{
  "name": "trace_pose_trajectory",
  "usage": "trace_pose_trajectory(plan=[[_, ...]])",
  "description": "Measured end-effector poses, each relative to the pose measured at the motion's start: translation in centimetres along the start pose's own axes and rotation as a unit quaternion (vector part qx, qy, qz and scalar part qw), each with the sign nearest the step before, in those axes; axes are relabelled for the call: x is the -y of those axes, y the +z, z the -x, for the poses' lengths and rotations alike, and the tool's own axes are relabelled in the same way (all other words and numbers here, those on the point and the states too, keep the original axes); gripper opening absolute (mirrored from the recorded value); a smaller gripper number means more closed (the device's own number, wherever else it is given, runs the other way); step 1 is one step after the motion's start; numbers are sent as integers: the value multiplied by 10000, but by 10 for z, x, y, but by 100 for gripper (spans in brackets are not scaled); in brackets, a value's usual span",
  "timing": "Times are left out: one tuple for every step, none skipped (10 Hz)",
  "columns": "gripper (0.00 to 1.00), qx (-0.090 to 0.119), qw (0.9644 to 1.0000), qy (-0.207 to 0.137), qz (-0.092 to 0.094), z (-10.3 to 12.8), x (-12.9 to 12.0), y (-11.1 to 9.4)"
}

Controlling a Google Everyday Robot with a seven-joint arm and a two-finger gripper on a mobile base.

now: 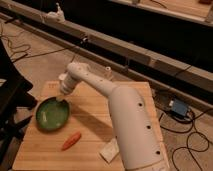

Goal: Drag the ceramic bowl in a circle

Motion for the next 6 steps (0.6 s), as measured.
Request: trace_pose_trajectory(plan=[[0,-77,10000,55,12,-15,-2,-1],[0,-158,9997,180,-30,-31,1,-4],[0,-226,9987,429,-144,-55,8,-15],[0,-278,9964,742,-297,-81,17,-29],[0,-290,9944,933,-404,-96,25,-41],[0,-312,9915,1124,-583,-108,37,-57]])
